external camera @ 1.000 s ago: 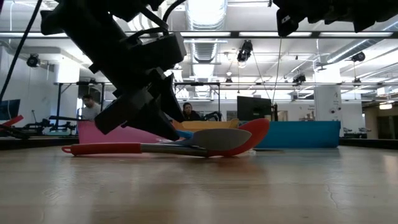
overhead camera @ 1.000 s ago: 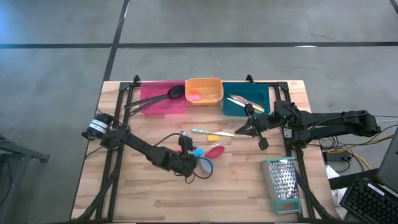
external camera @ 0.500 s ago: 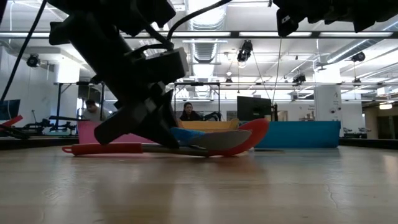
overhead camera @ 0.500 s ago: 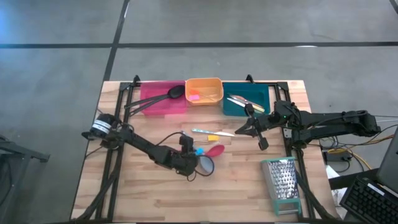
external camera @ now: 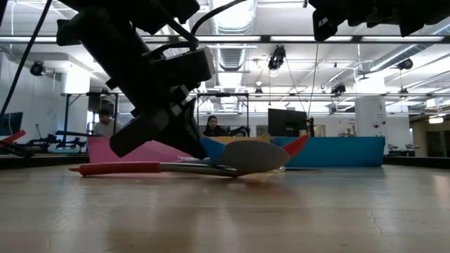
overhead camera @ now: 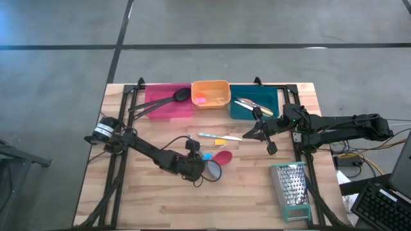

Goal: Pick & Place Kitchen Items
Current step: Put the blue spatula into the yellow bin

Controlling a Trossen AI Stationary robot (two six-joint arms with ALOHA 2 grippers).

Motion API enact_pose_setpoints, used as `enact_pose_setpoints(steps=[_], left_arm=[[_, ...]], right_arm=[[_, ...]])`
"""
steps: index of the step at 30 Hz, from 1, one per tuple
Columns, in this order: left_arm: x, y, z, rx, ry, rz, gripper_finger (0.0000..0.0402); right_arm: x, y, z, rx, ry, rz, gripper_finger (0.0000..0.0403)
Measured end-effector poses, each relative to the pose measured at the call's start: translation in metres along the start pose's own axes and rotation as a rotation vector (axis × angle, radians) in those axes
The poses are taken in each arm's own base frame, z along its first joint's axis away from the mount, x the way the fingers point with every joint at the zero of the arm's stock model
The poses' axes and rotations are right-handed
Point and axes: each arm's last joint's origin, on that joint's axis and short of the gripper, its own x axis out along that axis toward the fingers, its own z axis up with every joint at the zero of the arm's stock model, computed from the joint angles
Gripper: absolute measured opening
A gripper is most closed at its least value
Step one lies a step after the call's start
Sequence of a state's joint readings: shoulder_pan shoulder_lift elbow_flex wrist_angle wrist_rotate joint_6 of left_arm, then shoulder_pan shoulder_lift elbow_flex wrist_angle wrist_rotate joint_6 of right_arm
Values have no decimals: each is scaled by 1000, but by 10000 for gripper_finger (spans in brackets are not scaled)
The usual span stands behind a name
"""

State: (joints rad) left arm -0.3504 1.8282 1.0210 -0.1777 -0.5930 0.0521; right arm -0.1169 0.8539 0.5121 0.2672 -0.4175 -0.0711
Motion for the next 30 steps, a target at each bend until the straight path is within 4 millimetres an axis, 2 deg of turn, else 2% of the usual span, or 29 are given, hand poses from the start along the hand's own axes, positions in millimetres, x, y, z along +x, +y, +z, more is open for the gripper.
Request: enact_pose_setpoints(steps=[8,21,30], left_arm=[[-4,-1,0,34,29,68,3],[-29,12,30,112,93,260,1],[-39,21,44,130,95,338,1]], right_arm=[[0,0,0,0,0,0,8],[0,0,-4,5,10,0,8],[0,0,-4,5,10,1,8]])
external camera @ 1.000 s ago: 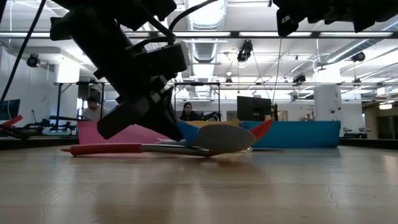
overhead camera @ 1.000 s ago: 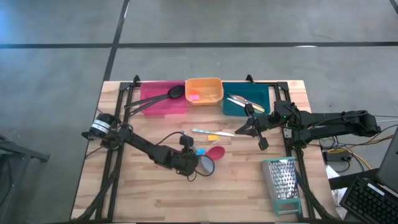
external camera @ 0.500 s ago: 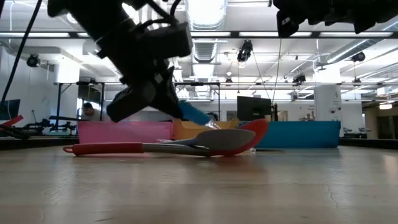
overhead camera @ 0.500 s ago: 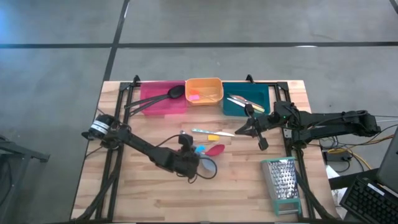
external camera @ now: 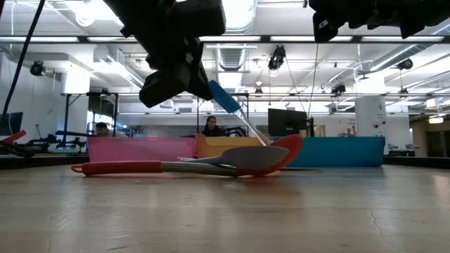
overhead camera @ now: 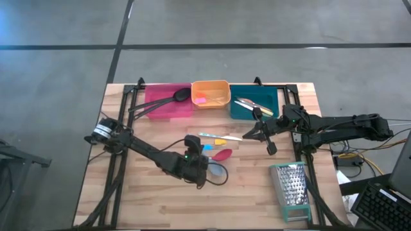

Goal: Pick & Place Kitchen Items
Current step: Put the blue spatula into the yellow bin

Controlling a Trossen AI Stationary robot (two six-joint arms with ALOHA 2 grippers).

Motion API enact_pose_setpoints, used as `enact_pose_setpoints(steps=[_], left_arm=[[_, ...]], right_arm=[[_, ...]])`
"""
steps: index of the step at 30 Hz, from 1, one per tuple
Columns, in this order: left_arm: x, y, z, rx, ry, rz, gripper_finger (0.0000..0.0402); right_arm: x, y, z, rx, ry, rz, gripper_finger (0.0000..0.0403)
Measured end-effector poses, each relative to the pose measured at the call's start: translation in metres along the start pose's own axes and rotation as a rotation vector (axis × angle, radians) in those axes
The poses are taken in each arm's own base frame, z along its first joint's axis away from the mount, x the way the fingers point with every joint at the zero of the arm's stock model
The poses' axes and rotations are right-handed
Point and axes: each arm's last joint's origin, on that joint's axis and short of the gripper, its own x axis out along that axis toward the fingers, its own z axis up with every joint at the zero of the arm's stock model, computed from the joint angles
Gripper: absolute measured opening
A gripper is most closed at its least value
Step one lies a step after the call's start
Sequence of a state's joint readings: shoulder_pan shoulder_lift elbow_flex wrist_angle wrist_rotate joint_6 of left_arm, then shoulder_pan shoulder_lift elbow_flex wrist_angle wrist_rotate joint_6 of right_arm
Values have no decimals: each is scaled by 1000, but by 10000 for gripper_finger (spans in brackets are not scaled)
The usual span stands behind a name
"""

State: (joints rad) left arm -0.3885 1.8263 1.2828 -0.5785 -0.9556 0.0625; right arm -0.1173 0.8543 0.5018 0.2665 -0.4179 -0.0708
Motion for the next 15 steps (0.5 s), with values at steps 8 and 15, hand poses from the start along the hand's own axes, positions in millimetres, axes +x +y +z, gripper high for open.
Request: enact_pose_setpoints(steps=[8,15], left_arm=[[-1,0,1,9,-3,-12,1],[-18,26,2,-45,-42,15,1]], right_arm=[[0,0,0,7,0,0,8],[0,0,0,8,1,0,8]])
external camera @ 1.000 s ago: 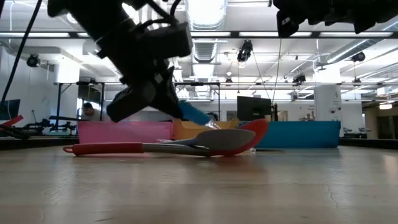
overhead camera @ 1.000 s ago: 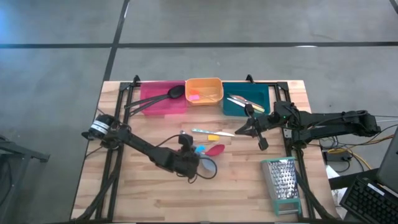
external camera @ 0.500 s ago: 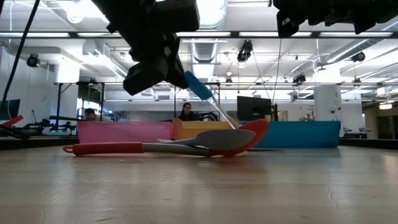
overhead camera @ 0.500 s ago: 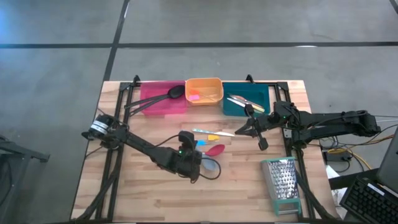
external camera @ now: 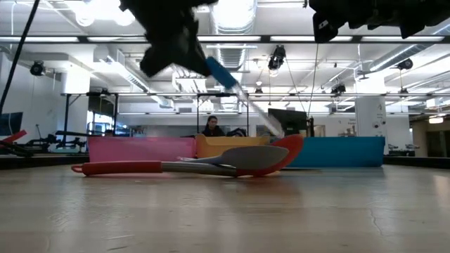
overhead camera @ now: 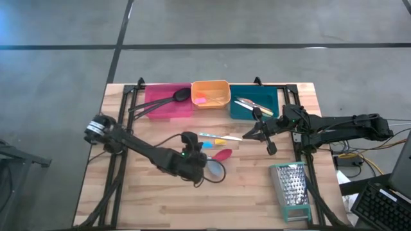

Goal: Pick & Place Kitchen Items
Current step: Put the blue spatula into the yellow bin

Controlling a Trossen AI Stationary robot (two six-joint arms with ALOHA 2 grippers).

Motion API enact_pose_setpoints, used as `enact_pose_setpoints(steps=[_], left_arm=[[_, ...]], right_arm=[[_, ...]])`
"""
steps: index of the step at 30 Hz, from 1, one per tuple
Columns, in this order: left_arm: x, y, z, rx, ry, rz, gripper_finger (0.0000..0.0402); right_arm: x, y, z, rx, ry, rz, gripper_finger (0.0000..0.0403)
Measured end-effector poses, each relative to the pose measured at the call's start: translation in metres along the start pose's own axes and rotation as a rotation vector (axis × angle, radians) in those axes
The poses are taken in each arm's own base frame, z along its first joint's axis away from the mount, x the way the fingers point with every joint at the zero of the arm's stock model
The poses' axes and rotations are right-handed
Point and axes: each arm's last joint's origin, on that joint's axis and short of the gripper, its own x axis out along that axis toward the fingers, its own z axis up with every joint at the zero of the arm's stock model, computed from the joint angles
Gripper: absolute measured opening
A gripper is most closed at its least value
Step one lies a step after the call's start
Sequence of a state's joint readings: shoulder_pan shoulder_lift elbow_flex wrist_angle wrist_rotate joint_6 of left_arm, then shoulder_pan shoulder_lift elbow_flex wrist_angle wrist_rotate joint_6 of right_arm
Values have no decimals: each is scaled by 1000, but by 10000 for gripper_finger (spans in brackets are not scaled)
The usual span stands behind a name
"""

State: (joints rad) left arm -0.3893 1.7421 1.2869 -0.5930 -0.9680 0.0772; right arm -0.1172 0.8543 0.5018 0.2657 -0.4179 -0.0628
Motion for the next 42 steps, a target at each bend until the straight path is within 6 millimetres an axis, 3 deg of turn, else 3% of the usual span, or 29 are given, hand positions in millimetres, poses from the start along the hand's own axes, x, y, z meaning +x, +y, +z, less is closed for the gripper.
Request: enact_pose_setpoints(steps=[6,10,20,26,34,42], left_arm=[[-19,37,-10,-77,-35,71,1],[-16,66,-22,-143,-19,129,1],[39,141,-60,-363,-154,136,1],[73,178,-89,-503,-117,140,1],[110,199,-114,-627,-114,75,1],[147,193,-122,-674,-44,7,1]], right_arm=[[0,0,0,0,1,0,8],[0,0,0,0,0,0,8],[0,0,0,-1,-1,0,8],[0,0,0,-15,-1,0,8],[0,0,0,-28,-4,-2,8],[0,0,0,-37,-4,-3,8]])
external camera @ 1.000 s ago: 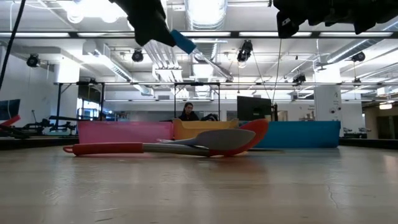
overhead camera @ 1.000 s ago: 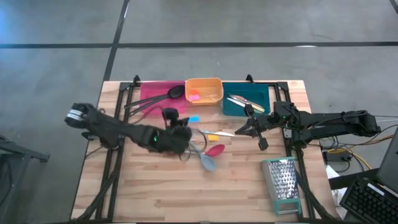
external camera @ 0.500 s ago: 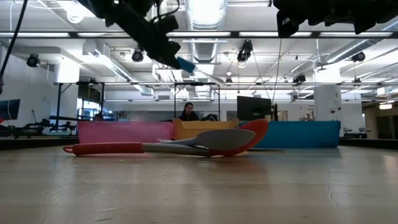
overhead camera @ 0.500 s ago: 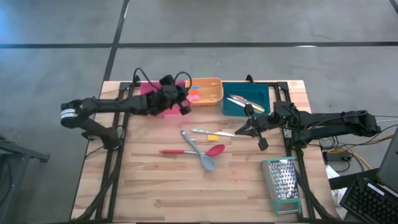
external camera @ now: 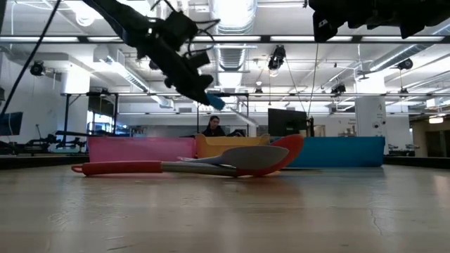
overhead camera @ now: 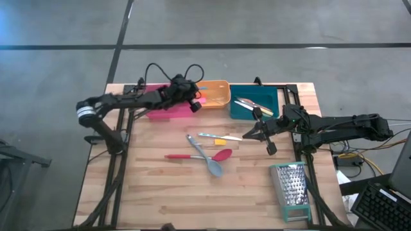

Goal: Pick & Place Kitchen Items
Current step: Put the blue spatula into the yellow bin

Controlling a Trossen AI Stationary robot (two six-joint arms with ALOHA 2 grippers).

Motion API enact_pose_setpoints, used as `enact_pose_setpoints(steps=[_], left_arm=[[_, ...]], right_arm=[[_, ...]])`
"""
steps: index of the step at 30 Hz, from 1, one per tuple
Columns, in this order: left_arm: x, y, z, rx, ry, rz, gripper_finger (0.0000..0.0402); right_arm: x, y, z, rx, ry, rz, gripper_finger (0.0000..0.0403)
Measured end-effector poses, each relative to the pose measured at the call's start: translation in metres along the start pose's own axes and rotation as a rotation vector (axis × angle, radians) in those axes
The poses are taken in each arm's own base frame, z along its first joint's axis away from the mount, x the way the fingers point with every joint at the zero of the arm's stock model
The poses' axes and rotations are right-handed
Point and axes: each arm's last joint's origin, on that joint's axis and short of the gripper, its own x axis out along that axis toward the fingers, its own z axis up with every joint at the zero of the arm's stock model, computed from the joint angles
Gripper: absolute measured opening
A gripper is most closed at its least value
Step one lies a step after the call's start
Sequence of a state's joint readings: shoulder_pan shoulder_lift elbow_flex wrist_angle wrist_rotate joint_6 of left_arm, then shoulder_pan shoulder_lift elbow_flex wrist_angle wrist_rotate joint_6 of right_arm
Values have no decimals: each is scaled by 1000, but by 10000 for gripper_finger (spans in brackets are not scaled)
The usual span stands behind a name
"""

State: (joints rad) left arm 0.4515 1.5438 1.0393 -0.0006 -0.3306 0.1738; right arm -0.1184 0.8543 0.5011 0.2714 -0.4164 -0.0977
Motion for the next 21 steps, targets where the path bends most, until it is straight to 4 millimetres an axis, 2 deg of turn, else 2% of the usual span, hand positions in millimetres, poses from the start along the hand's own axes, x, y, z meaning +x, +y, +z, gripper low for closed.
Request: enact_pose_setpoints(steps=[6,14,21], left_arm=[[28,-3,-8,-7,81,-7,1],[66,-8,-28,-23,210,-65,1],[86,-10,-39,-3,310,-72,1]], right_arm=[[0,0,0,1,1,0,8],[0,0,0,-6,2,0,8],[0,0,0,-6,3,1,8]])
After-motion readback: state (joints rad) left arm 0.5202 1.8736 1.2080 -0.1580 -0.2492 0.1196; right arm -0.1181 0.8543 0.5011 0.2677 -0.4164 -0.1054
